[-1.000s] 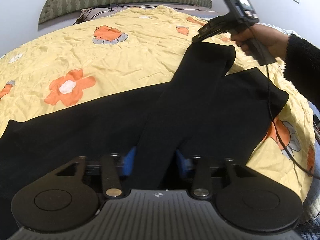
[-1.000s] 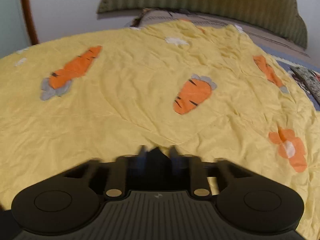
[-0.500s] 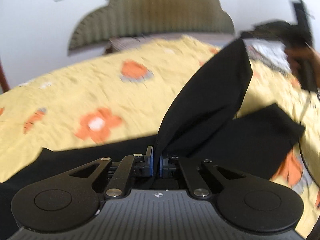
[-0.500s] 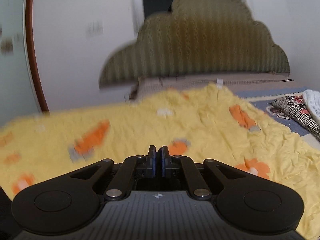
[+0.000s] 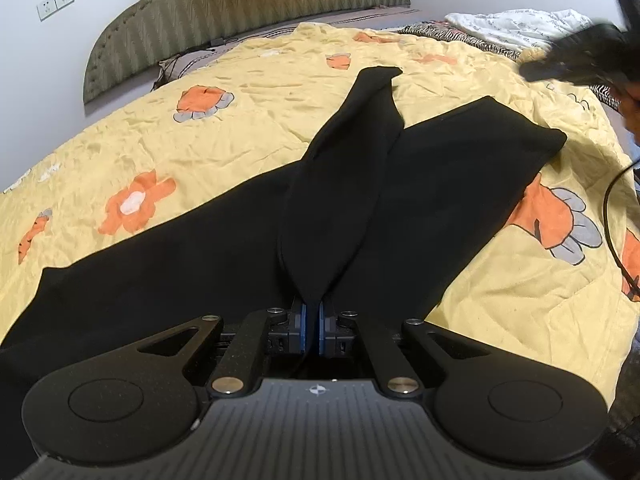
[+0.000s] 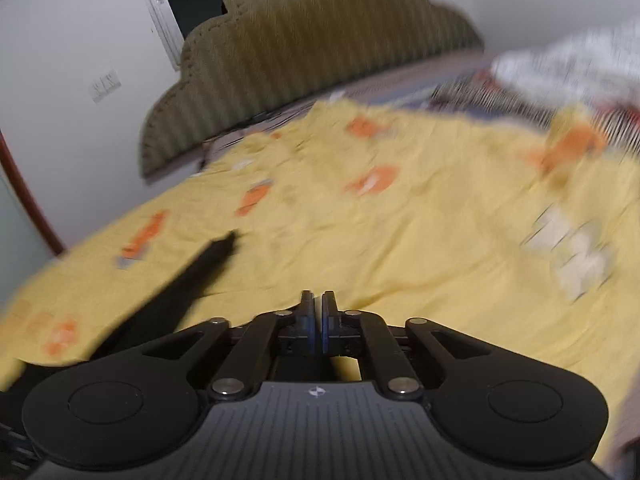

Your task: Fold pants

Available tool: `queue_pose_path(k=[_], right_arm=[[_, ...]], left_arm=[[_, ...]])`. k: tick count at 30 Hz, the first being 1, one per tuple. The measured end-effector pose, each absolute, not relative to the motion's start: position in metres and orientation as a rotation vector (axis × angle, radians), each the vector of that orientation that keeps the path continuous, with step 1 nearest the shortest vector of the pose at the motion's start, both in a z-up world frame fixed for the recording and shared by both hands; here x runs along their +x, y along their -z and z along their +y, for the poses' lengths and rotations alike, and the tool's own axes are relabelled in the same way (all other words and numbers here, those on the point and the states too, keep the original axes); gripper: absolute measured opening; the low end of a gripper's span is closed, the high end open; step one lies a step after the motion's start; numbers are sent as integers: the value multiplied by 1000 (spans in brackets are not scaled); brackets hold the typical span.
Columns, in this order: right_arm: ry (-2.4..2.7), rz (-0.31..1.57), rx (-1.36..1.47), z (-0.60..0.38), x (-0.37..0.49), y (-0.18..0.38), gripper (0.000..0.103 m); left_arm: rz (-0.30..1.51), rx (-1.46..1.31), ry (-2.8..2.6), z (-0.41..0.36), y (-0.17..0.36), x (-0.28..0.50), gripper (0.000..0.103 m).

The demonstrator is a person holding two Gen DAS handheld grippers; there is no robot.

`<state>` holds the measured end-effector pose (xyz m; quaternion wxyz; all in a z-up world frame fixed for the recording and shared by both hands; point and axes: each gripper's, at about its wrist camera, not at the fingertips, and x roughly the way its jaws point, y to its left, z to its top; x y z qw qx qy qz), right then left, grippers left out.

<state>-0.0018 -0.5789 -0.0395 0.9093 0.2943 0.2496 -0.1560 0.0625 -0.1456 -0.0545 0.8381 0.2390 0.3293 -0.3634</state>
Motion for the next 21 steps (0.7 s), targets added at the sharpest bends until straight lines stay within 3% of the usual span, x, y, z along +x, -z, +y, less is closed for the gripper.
queue_pose_path(k=[2, 3, 4, 9, 11, 14, 17, 18, 21], right_arm=[[260, 509, 647, -572, 28, 36, 56], [228, 510, 678, -570, 49, 37, 85], [205, 499, 717, -569, 68, 38, 89], [304, 520, 918, -580, 133, 70, 89], [325, 516, 1044, -586, 143, 88, 84], [267, 468, 1159, -587, 147, 102, 68], [279, 487, 1108, -584, 156, 102, 33], [289, 490, 1108, -584, 155, 101, 16], [315, 452, 1054, -581, 150, 88, 7]], left_arm=[[697, 513, 764, -145, 56, 62, 7], [698, 514, 760, -146, 57, 61, 13], [698, 517, 756, -147, 58, 60, 16], [685, 528, 744, -148, 58, 53, 15], [680, 533, 746, -149, 58, 54, 15], [677, 532, 749, -149, 59, 55, 16], [675, 526, 749, -148, 58, 56, 16], [675, 522, 746, -148, 58, 56, 17], [670, 492, 732, -145, 55, 58, 21]])
